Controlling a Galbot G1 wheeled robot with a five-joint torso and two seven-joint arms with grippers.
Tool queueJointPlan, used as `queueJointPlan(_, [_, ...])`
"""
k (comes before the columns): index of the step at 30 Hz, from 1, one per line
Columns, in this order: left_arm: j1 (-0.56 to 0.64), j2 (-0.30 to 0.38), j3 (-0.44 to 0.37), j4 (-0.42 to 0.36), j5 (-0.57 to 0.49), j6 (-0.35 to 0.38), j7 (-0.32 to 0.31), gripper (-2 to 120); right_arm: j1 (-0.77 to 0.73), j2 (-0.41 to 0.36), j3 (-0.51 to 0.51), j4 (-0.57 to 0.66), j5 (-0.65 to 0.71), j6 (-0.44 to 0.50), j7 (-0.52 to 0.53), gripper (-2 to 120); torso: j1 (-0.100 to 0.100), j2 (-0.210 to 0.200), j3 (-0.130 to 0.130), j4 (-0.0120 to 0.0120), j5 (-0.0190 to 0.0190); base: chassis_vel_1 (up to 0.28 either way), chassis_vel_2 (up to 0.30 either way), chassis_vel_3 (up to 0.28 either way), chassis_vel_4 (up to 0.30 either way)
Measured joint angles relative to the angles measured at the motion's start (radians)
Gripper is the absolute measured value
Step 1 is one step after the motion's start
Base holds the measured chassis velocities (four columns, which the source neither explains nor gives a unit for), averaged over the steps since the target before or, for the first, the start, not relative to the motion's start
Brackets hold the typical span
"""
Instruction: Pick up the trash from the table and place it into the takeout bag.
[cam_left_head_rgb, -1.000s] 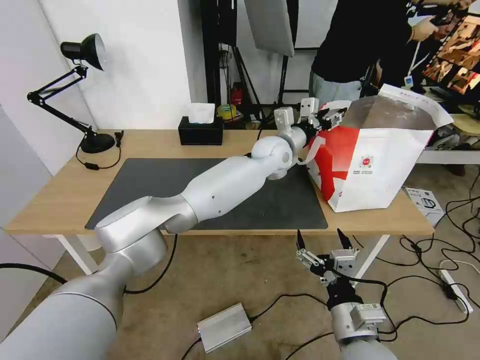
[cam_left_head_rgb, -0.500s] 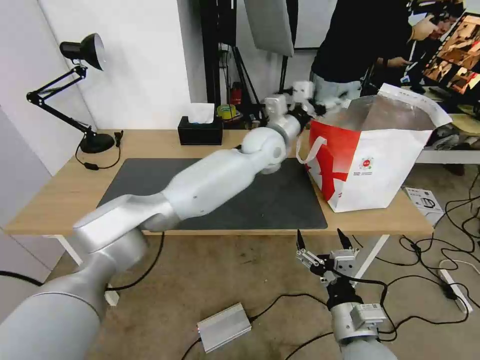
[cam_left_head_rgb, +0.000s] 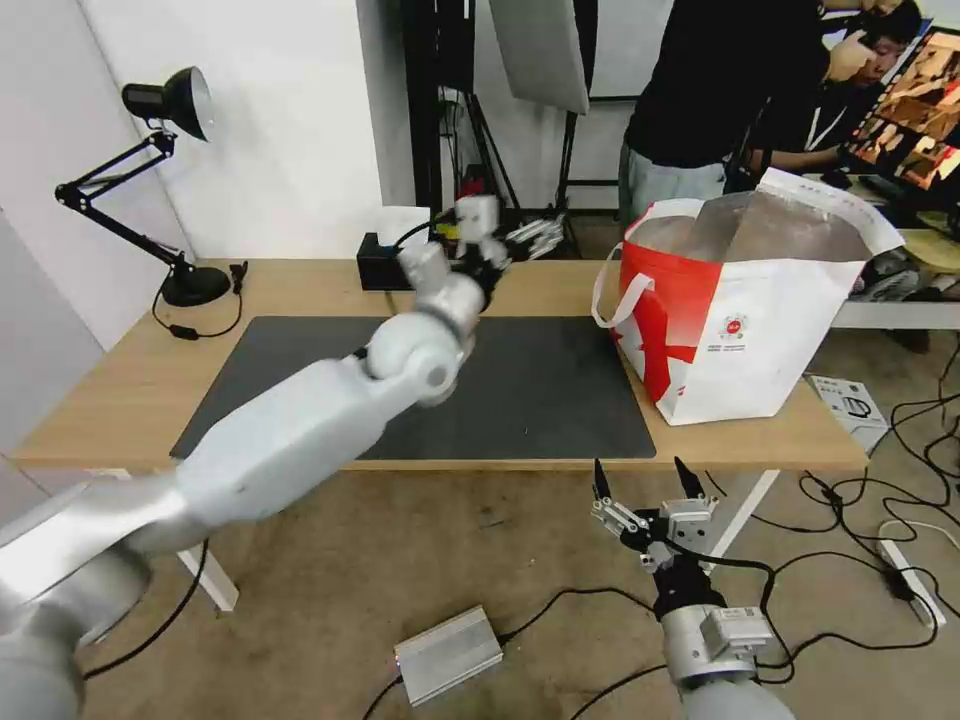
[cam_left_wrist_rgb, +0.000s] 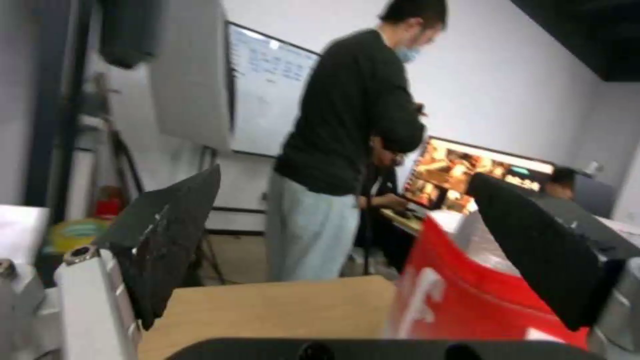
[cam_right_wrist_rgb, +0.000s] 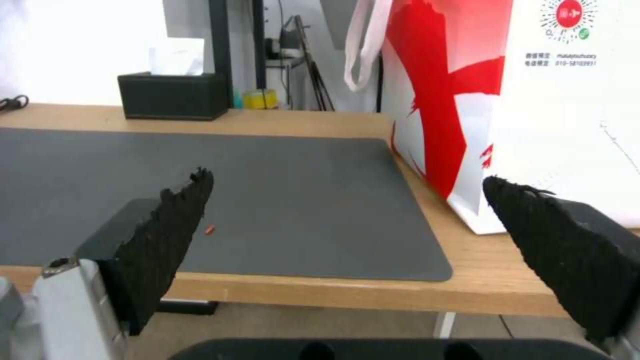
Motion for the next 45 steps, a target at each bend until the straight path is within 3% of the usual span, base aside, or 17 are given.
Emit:
queueJointPlan(6, [0.111, 0.067, -0.108, -0.070, 0.016, -0.016, -0.005, 100, 0.000, 0.000, 0.000, 0.000, 0.000, 0.000, 0.000, 100, 0.000, 0.000, 0.000, -0.0004, 0.0003, 0.000, 0.000, 0.000, 0.000])
queueJointPlan(11, [0.251, 0.133, -0.209, -0.137, 0.063, -0.018, -0.003, 100, 0.000, 0.000, 0.000, 0.000, 0.000, 0.000, 0.000, 100, 0.000, 0.000, 0.000, -0.0001, 0.0003, 0.000, 0.000, 0.000, 0.000])
queueJointPlan(13, [0.364, 0.165, -0.287, -0.192, 0.095, -0.018, -0.001, 100, 0.000, 0.000, 0.000, 0.000, 0.000, 0.000, 0.000, 100, 0.000, 0.000, 0.000, -0.0002, 0.0003, 0.000, 0.000, 0.000, 0.000])
queueJointPlan(19, [0.564, 0.210, -0.444, -0.264, 0.131, -0.016, 0.002, 100, 0.000, 0.000, 0.000, 0.000, 0.000, 0.000, 0.000, 100, 0.000, 0.000, 0.000, 0.0000, 0.0004, 0.000, 0.000, 0.000, 0.000])
queueJointPlan(26, [0.746, 0.226, -0.561, -0.348, 0.186, -0.011, 0.002, 100, 0.000, 0.000, 0.000, 0.000, 0.000, 0.000, 0.000, 100, 0.000, 0.000, 0.000, -0.0002, 0.0006, 0.000, 0.000, 0.000, 0.000])
queueJointPlan(34, [0.967, 0.142, -0.718, -0.439, 0.312, -0.012, 0.002, 100, 0.000, 0.000, 0.000, 0.000, 0.000, 0.000, 0.000, 100, 0.000, 0.000, 0.000, -0.0003, 0.0006, 0.000, 0.000, 0.000, 0.000])
queueJointPlan(37, [1.082, 0.066, -0.797, -0.477, 0.380, -0.013, 0.018, 100, 0.000, 0.000, 0.000, 0.000, 0.000, 0.000, 0.000, 100, 0.000, 0.000, 0.000, -0.0002, 0.0007, 0.000, 0.000, 0.000, 0.000])
queueJointPlan(40, [1.116, 0.035, -0.815, -0.489, 0.410, -0.013, 0.022, 100, 0.000, 0.000, 0.000, 0.000, 0.000, 0.000, 0.000, 100, 0.000, 0.000, 0.000, -0.0001, 0.0007, 0.000, 0.000, 0.000, 0.000])
queueJointPlan(41, [1.165, -0.022, -0.837, -0.505, 0.469, -0.013, 0.028, 100, 0.000, 0.000, 0.000, 0.000, 0.000, 0.000, 0.000, 100, 0.000, 0.000, 0.000, -0.0001, 0.0006, 0.000, 0.000, 0.000, 0.000])
queueJointPlan(45, [1.220, -0.106, -0.862, -0.519, 0.563, -0.014, 0.035, 100, 0.000, 0.000, 0.000, 0.000, 0.000, 0.000, 0.000, 100, 0.000, 0.000, 0.000, -0.0003, 0.0007, 0.000, 0.000, 0.000, 0.000])
